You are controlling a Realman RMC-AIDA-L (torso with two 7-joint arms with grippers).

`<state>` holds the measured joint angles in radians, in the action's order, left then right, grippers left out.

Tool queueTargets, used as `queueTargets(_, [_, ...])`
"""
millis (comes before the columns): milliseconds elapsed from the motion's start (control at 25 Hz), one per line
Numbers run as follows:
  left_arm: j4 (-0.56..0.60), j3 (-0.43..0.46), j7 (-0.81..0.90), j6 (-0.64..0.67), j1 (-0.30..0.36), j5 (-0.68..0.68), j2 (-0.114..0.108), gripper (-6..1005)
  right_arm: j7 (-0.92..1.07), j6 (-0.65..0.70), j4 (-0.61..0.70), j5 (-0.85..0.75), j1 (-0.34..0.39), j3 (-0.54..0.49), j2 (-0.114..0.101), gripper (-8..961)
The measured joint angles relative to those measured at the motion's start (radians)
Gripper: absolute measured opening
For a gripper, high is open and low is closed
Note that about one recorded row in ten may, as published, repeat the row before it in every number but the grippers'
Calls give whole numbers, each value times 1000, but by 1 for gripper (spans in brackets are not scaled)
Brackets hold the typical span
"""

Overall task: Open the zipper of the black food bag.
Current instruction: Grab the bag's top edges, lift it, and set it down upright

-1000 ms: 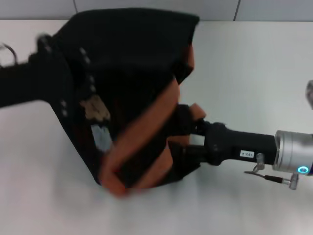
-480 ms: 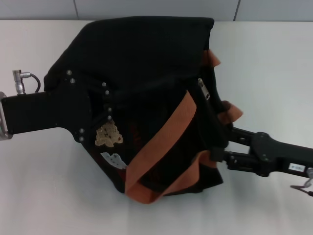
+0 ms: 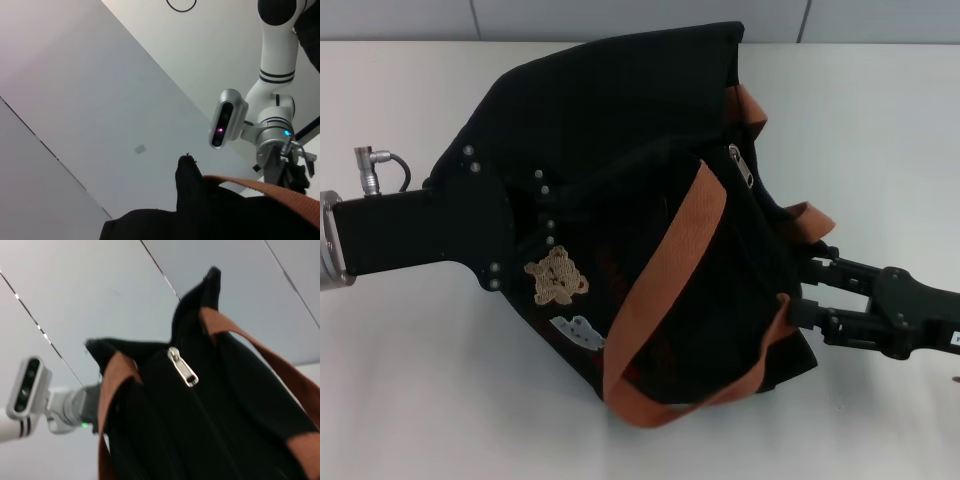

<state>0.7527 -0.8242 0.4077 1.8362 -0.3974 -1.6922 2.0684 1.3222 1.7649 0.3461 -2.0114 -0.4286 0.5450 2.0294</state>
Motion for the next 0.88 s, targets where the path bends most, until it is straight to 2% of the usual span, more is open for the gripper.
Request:
queueTargets(40, [0, 1, -1, -2, 0, 1, 0, 74, 1, -8, 1, -13, 2, 0, -10, 759])
queueTargets(160, [-1, 1, -1, -10, -3, 8, 0, 74, 1, -11, 1, -18, 5, 0, -20, 758])
queueTargets(360, [-11, 1, -1, -21, -10, 12, 1, 73, -20, 13, 3, -15, 26, -34, -27, 756])
queueTargets(680, [-20, 1, -3, -29, -13, 13, 1, 74, -107, 136, 5, -12, 35, -158, -26, 753])
queueTargets(800, [-35, 0, -13, -29, -15, 13, 1, 73, -164, 171, 1, -10, 36, -212, -17, 752])
queueTargets(840, [-43, -2, -16, -29, -16, 13, 1, 73, -203, 181, -2, -1, 32, -227, -5, 751])
queueTargets(880, [-43, -2, -16, -29, -16, 13, 1, 73, -203, 181, -2, -1, 32, -227, -5, 751])
